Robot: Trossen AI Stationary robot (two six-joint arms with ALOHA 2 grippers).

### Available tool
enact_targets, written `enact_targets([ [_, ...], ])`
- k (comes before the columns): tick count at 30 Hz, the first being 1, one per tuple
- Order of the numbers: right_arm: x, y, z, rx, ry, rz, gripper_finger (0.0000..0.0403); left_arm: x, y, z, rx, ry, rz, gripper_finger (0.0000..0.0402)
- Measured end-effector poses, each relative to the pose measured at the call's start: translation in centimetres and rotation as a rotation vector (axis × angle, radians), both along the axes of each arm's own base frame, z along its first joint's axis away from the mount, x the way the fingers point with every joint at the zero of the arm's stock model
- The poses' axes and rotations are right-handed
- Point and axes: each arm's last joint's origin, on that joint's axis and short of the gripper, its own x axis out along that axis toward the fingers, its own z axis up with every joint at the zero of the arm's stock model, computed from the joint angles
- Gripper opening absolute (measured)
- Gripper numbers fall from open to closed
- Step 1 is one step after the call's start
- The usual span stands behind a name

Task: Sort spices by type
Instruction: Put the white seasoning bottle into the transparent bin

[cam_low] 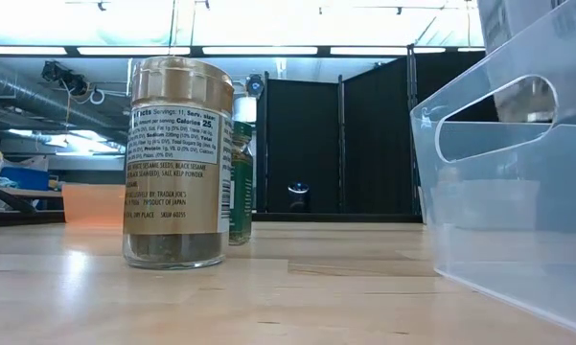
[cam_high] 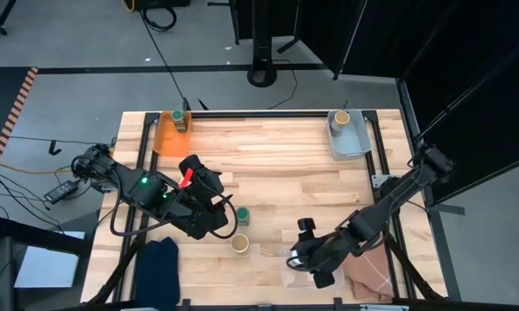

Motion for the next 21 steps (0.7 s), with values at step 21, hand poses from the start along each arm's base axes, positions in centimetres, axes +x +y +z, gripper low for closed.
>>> enact_targets([
  [21,0.3,1.1,-2.1,-0.129,-0.06,0.18,0.0209,0.0,0.0,0.0,0.012,-0.009,0.008,0.031],
])
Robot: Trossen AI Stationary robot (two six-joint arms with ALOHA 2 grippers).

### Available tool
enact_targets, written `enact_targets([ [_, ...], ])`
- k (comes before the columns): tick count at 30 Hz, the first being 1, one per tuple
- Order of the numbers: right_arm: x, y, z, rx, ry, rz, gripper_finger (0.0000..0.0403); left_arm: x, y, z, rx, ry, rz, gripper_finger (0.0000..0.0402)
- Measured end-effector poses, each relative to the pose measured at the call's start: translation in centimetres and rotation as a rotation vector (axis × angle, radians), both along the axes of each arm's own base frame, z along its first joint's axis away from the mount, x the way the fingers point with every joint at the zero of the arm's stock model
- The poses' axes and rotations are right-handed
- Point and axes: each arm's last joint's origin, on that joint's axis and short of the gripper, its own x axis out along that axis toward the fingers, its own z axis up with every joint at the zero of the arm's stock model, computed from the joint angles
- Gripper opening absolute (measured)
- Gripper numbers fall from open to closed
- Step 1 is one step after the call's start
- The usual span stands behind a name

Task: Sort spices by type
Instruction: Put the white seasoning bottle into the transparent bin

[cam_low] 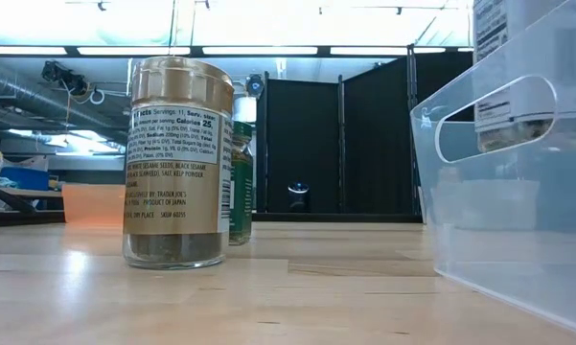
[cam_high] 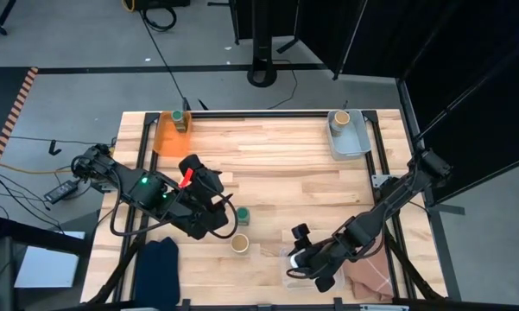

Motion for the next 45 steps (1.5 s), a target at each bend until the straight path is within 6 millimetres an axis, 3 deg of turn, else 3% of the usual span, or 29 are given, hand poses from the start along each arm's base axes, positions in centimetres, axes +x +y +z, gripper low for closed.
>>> enact_targets([
  [11,-0.4,-0.2,-2.2,0.057,-0.043,0.058,0.0209,0.1,0.0,0.2,0.02,-0.035,0.019,0.031],
  [26,-2.5,-2.7,-4.6,0.075,-0.076,0.047,0.0209,0.1,0.1,0.3,0.054,-0.054,0.041,0.031],
  [45,-2.7,-3.1,-5.5,0.077,-0.058,0.026,0.0209,0.9,2.1,0.3,0.063,-0.05,0.114,0.031],
])
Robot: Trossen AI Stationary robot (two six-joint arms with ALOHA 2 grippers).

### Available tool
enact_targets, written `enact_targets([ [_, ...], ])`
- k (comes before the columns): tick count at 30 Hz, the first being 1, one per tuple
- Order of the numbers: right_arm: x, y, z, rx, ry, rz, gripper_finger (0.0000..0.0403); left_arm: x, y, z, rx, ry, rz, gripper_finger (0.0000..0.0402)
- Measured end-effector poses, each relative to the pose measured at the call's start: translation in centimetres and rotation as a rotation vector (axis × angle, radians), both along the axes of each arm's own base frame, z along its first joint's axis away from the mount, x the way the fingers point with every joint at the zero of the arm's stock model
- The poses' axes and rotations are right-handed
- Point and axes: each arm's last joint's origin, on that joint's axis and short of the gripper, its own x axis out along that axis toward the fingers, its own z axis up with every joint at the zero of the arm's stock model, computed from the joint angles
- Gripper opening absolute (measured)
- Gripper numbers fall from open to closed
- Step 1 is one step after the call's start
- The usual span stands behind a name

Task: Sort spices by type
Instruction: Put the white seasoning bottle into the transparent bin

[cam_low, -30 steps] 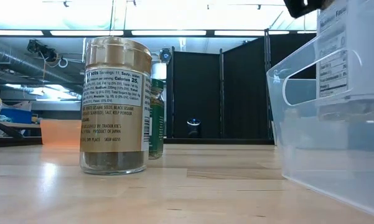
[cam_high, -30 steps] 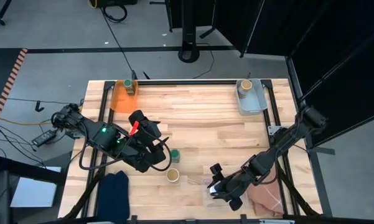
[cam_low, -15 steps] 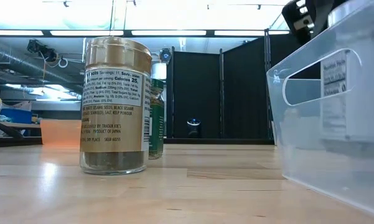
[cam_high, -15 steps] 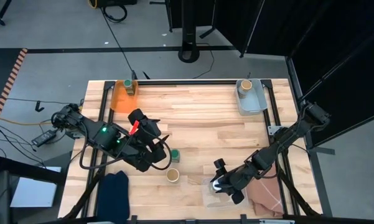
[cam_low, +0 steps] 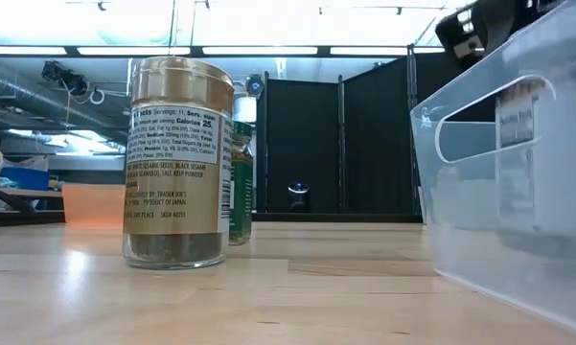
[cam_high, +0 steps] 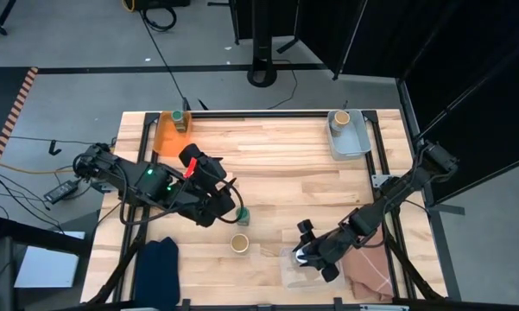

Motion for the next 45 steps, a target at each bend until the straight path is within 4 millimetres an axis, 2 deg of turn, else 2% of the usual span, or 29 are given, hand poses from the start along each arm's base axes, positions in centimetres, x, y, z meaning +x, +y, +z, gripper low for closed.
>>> enact_targets([
  [6,-0.39,-0.39,-0.92,0.036,0.028,-0.031,0.0209,0.0,-0.01,0.0,0.001,0.001,-0.001,0.031],
  [14,-0.37,-0.39,-0.93,0.075,0.039,-0.066,0.0238,0.0,-0.01,-0.01,0.001,0.001,-0.001,0.031],
  [25,-0.37,-0.38,-0.98,0.11,0.056,-0.102,0.0244,-0.01,-0.02,0.0,0.001,0.001,-0.002,0.031],
  [45,-0.4,-0.53,-0.68,0.16,0.07,-0.133,0.0333,0.01,-0.03,-0.01,0.001,0.001,-0.002,0.031],
])
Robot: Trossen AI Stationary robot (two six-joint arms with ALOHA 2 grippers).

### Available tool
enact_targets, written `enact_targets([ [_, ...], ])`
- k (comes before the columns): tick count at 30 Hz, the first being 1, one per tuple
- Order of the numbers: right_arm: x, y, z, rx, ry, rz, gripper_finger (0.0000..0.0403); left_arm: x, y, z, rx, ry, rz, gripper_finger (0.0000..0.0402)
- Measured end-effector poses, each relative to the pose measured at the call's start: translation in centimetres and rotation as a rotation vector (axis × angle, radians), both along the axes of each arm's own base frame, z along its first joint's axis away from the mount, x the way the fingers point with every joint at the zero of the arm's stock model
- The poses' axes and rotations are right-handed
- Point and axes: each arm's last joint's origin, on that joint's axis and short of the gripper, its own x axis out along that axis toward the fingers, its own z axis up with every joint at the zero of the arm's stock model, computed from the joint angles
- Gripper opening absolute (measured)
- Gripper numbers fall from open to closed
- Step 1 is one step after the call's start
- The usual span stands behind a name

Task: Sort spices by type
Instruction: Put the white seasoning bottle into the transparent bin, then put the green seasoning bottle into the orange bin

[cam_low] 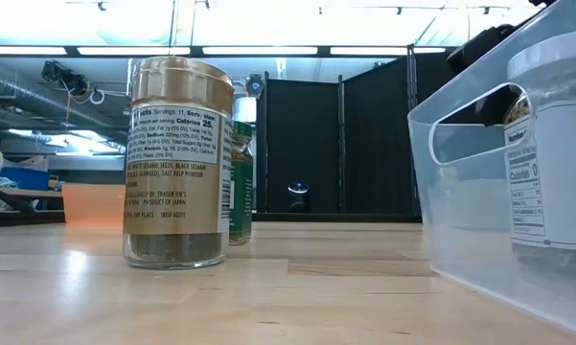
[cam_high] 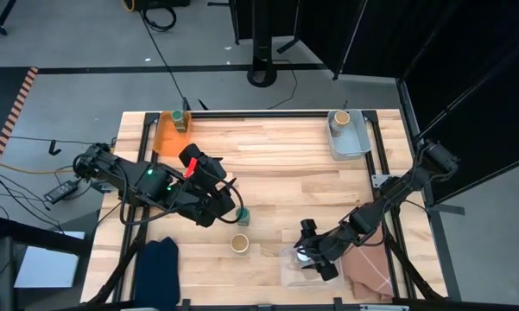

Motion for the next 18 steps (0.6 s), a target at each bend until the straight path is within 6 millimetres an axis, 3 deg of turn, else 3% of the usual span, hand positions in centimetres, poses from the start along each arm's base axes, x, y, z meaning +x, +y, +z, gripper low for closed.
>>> enact_targets([
  [11,-0.1,-1.3,2.3,0.042,-0.065,-0.033,0.0348,0.1,-0.1,0.1,-0.009,-0.011,-0.002,0.031],
  [18,-1.0,-3.2,5.5,0.089,-0.14,-0.074,0.0348,0.4,0.2,-0.1,-0.089,0.032,-0.055,0.031],
])
